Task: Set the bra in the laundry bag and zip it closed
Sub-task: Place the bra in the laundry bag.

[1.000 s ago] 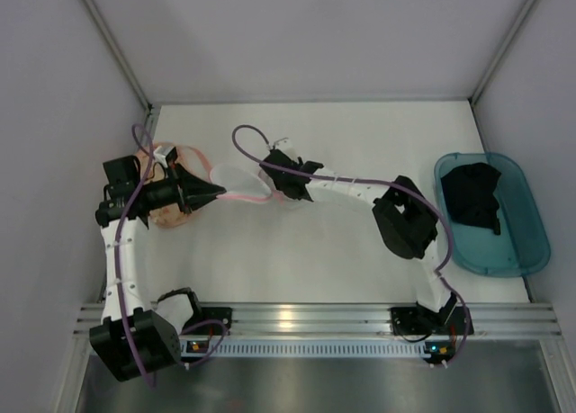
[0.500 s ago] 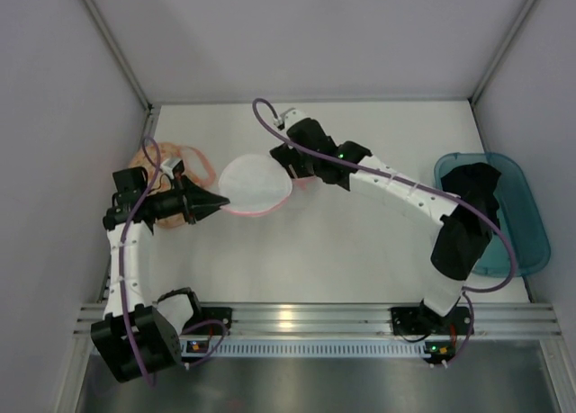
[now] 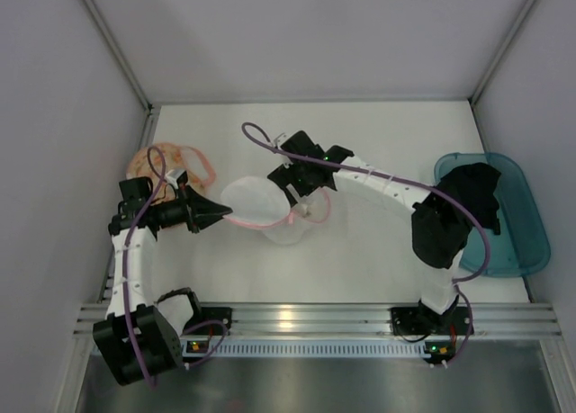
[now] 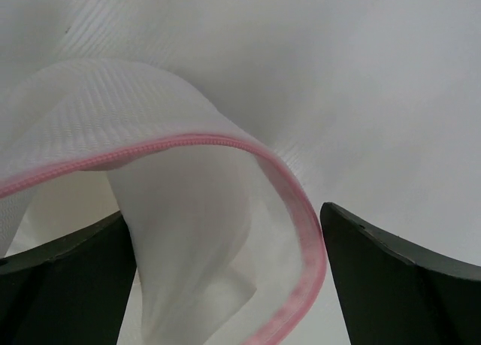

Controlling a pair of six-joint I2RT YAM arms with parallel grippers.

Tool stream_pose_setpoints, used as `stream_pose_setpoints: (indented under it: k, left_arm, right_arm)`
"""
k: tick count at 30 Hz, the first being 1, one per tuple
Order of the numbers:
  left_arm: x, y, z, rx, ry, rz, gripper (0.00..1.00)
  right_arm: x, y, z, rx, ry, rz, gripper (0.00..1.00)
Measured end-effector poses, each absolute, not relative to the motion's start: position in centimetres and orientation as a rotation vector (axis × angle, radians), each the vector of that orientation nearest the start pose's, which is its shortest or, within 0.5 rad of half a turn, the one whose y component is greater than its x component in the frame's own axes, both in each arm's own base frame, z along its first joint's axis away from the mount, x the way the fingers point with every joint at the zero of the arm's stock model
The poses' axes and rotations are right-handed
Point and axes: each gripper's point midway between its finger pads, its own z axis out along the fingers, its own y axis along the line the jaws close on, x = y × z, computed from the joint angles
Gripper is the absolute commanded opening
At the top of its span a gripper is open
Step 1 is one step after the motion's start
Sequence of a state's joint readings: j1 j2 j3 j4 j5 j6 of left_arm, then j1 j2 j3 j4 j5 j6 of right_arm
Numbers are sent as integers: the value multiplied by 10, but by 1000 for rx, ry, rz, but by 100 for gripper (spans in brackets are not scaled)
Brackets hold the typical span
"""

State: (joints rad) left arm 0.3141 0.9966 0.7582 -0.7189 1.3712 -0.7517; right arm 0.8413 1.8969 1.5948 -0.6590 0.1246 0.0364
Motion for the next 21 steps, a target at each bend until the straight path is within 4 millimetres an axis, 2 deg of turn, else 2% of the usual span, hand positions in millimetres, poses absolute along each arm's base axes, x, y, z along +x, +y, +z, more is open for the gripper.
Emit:
stream_pose_setpoints:
  k: [3, 9, 11, 14, 17, 21]
  left_arm:
    - [197, -122, 246, -622, 2176, -1883, 0]
    - [203, -119, 234, -613, 2201, -1793, 0]
    - [208, -117, 230, -614, 2211, -1773, 0]
    - [212, -115, 226, -617, 2224, -1756, 0]
    - [213, -114, 225, -589, 2229, -1731, 0]
    - [213, -112, 228, -518, 2248, -1683, 0]
  right_arm:
    - [324, 331, 135, -935, 2324, 209, 99]
    - [327, 315, 180, -955, 2225, 243, 99]
    - [325, 310, 188, -976, 2198, 242, 99]
    - [324, 302, 188, -1009, 2183, 208, 99]
    - [324, 294, 175, -1028, 2208, 185, 99]
    - [326, 284, 164, -1032, 2252, 260, 97]
